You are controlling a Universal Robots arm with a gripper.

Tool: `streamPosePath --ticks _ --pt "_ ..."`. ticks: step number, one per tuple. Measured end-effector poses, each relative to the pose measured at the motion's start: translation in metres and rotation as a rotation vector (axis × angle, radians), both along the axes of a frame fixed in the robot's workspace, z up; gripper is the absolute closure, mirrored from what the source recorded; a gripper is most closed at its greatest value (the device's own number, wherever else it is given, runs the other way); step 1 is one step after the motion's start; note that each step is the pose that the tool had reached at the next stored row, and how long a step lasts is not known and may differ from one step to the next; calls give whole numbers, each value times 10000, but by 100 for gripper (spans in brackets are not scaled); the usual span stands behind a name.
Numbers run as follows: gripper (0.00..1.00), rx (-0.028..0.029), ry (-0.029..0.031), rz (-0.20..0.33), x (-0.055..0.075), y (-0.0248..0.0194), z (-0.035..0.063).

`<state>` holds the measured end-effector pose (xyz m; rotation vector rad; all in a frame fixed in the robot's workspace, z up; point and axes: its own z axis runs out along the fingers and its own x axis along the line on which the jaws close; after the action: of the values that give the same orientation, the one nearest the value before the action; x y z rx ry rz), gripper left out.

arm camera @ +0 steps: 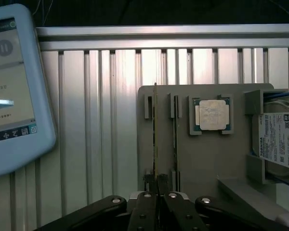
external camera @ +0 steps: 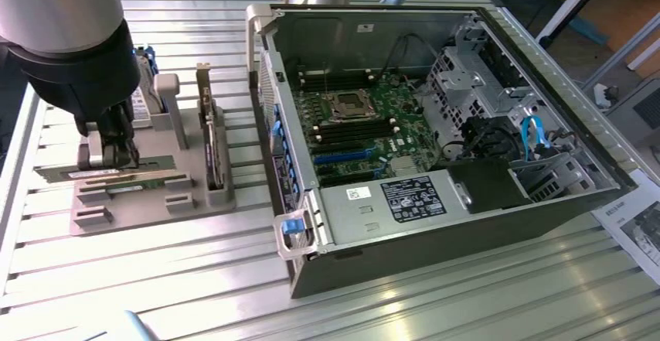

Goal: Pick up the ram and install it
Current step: 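Pick up the ram and move it above insertion slot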

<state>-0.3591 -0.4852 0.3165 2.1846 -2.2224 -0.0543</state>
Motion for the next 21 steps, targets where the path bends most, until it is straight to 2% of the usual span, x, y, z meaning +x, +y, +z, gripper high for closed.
streamPosePath --ticks 7,13,21 --pt "88 0 0 0 1 0 124" --pt "88 0 0 0 4 0 320" --pt "88 0 0 0 8 0 516"
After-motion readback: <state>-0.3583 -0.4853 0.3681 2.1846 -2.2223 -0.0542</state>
